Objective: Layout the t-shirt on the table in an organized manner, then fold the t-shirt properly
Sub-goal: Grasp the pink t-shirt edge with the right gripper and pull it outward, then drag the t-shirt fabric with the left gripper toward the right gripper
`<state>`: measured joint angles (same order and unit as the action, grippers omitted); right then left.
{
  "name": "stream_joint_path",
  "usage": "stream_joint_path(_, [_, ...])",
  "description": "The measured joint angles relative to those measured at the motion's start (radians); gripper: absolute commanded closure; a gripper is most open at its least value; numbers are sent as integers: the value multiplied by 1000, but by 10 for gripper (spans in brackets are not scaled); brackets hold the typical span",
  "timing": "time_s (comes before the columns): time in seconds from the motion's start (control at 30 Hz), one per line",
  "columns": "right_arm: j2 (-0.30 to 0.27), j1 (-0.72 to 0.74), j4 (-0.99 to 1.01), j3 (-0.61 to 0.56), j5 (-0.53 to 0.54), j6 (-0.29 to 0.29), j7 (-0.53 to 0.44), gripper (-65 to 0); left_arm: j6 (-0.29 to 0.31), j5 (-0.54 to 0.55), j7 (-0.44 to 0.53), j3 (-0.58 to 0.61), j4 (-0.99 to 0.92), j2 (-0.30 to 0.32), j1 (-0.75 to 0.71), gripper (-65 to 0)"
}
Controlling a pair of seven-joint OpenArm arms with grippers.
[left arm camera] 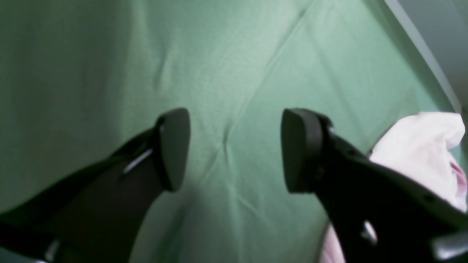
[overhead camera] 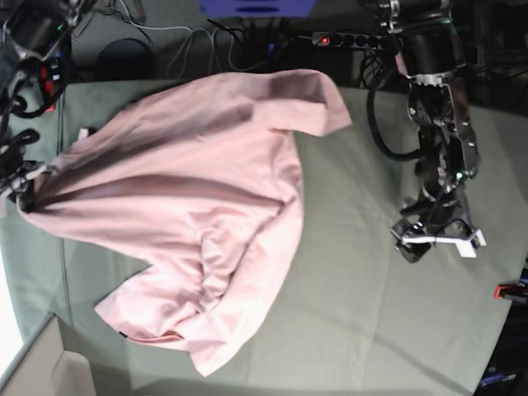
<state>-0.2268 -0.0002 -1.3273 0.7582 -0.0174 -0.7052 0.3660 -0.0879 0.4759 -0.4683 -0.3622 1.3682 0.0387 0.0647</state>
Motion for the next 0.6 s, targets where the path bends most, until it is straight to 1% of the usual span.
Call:
stream_joint_path(0.1, [-38,66,108,36,-1,-1,8,0,3,4,-3,52,-1,-3,1,-389])
stream_joint_path(0.13, [-59,89,145,38,1,-1,7,0,2,4,-3,72,-1,-3,3,-389])
stream_joint_path(0.27, [-143,170,265,14,-1,3,1,0,-8,0,-1,191,-3,-3,23,-390])
stream_joint_path(0.3, [-160,186,291,1,1,3,-1,0,-2,3,3,216,-2,-17,32,-390])
stream_joint_path(0.37, [-179,204,323,-32,-1,4,4,-53,-9,-6,1,274,-10,-47,57,-390])
stream_joint_path(0.43, [-180,204,326,-51,5,3,29,-133,-1,0,-1,330,-65,-71,100,-390])
stream_joint_path(0.5, [-181,202,327,-59,-3,3,60,-215,-4,-2,0,389,-158,-92,156,-390])
stream_joint_path(0.6, [-180,201,327,-60,-2,3,64,-311,-6,-2,3,468,-318,-120,234,-390])
